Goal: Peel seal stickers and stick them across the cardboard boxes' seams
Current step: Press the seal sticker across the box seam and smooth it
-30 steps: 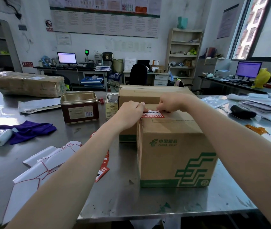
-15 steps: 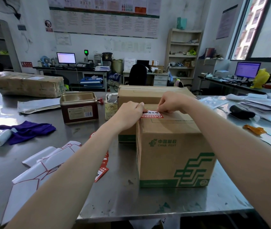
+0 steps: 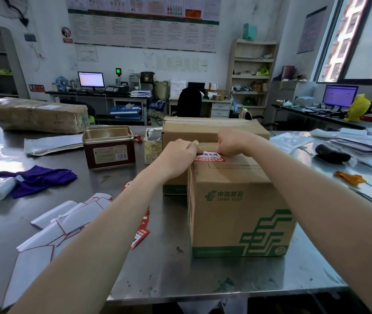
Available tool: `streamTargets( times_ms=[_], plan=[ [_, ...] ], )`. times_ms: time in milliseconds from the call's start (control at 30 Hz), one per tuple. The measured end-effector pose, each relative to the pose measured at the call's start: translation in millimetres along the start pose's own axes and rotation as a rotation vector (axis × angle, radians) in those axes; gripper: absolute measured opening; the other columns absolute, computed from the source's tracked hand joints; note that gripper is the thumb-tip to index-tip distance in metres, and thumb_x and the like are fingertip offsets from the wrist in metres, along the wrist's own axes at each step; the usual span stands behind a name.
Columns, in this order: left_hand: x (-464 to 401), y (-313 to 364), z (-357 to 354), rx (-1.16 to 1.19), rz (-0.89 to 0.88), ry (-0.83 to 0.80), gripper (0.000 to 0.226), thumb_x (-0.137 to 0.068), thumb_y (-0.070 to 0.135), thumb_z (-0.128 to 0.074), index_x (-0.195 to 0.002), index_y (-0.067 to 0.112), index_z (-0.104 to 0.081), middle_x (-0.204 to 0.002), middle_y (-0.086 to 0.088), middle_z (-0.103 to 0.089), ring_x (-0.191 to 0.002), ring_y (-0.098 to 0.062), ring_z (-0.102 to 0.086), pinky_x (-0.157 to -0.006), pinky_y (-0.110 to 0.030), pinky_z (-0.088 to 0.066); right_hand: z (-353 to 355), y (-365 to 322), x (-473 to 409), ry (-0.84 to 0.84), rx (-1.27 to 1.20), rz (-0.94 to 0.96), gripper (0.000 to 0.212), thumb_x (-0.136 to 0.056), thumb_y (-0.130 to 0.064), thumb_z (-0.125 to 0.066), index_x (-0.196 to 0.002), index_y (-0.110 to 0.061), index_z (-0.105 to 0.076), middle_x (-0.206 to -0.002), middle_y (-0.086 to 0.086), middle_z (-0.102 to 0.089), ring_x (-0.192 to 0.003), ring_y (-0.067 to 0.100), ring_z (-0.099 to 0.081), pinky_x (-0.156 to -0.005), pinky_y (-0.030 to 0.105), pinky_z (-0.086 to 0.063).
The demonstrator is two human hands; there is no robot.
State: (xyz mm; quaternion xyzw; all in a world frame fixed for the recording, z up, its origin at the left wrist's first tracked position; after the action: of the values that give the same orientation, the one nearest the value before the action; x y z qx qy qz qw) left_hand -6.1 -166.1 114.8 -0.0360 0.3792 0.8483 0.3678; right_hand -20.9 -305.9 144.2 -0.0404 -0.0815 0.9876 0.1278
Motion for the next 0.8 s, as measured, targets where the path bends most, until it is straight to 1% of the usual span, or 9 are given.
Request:
streamTargets(
  times_ms=[67,100,167,200,267,433,600,700,800],
  plan=[
    [-1,0,0,-0.003,0.001,-0.002,0.047,-0.103,0.026,-0.023,-0.118,0.013,-0.065,-0.127,-0.01,-0.06,-0.113,-0.022,-0.051,-0.089,-0.024,-0.032,1,2,0,0.002,-0.013,-0.002,0.033,-0.093,-0.009,-0.048,-0.061,-0.015,-0.039,-0.066,0.0,-0.042,-0.058,0.011,-0.037,-0.053,0.021,-0.031],
    [-1,-1,-1,-0.003,0.002,-0.002,0.047,-0.103,0.026,-0.023,-0.118,0.013,-0.065,-0.127,-0.01,-0.06,-0.113,-0.022,-0.051,-0.089,-0.024,-0.032,2,3,0,-0.006,-0.036,0.004,0.029,-0.092,-0.011,-0.05,-0.064,-0.012,-0.045,-0.067,0.001,-0.046,-0.06,0.012,-0.04,-0.056,0.022,-0.035],
    [-2,-1,-1,-0.002,0.002,-0.004,0.047,-0.103,0.027,-0.023,-0.118,0.015,-0.065,-0.127,-0.009,-0.06,-0.113,-0.021,-0.051,-0.089,-0.025,-0.032,7,6,2,-0.021,-0.083,0.023,0.018,-0.092,-0.011,-0.054,-0.081,0.0,-0.063,-0.079,0.009,-0.059,-0.069,0.016,-0.051,-0.069,0.028,-0.047],
    [-2,-2,-1,-0.006,0.002,-0.004,0.047,-0.103,0.028,-0.022,-0.118,0.015,-0.065,-0.127,-0.009,-0.06,-0.112,-0.021,-0.051,-0.089,-0.025,-0.032,10,7,3,-0.022,-0.107,0.03,0.018,-0.091,-0.01,-0.055,-0.091,0.004,-0.066,-0.086,0.012,-0.064,-0.071,0.017,-0.055,-0.073,0.028,-0.051],
    [-3,-3,-2,-0.014,0.0,0.0,0.047,-0.103,0.028,-0.022,-0.118,0.015,-0.066,-0.126,-0.009,-0.061,-0.11,-0.02,-0.052,-0.089,-0.025,-0.032,14,7,5,-0.027,-0.127,0.045,0.018,-0.09,-0.008,-0.058,-0.099,0.004,-0.067,-0.092,0.014,-0.067,-0.071,0.015,-0.059,-0.072,0.025,-0.053],
    [-3,-3,-2,-0.022,-0.002,-0.004,0.047,-0.103,0.028,-0.022,-0.118,0.015,-0.065,-0.126,-0.009,-0.061,-0.11,-0.02,-0.052,-0.09,-0.025,-0.032,16,0,3,-0.052,-0.051,0.062,0.014,-0.086,-0.01,-0.065,-0.094,0.001,-0.067,-0.087,0.011,-0.068,-0.068,0.013,-0.062,-0.064,0.021,-0.054],
    [-1,-1,-2,-0.037,-0.007,-0.011,0.047,-0.103,0.026,-0.021,-0.12,0.014,-0.064,-0.127,-0.01,-0.06,-0.114,-0.022,-0.052,-0.093,-0.026,-0.033,17,-2,0,-0.085,-0.023,0.045,0.013,-0.087,-0.009,-0.064,-0.093,0.002,-0.067,-0.085,0.011,-0.069,-0.073,0.018,-0.066,-0.066,0.023,-0.056],
    [-1,0,-1,-0.05,-0.011,-0.013,0.047,-0.104,0.025,-0.021,-0.121,0.013,-0.064,-0.131,-0.01,-0.058,-0.119,-0.024,-0.05,-0.094,-0.026,-0.032,16,-4,0,-0.079,0.024,0.053,0.009,-0.088,-0.014,-0.062,-0.082,-0.006,-0.061,-0.078,0.006,-0.065,-0.074,0.018,-0.065,-0.066,0.024,-0.055],
    [-1,0,0,-0.047,-0.01,-0.008,0.047,-0.103,0.025,-0.021,-0.121,0.013,-0.063,-0.132,-0.01,-0.057,-0.12,-0.024,-0.049,-0.094,-0.026,-0.032,15,-5,1,-0.082,0.054,0.06,0.018,-0.09,-0.019,-0.06,-0.074,-0.011,-0.055,-0.073,0.002,-0.061,-0.072,0.016,-0.063,-0.068,0.026,-0.054]
  ],
)
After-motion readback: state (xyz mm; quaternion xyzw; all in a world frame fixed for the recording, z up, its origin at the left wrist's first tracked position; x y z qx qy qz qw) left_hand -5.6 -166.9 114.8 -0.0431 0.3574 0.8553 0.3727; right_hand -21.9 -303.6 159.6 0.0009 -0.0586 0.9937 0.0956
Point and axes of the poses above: each hand's wrist, its own x-axis away from the middle knuckle, its own z-axis out of the back of the hand, y = z × x, the point moved 4 cm from there along -x, towards the middle knuckle
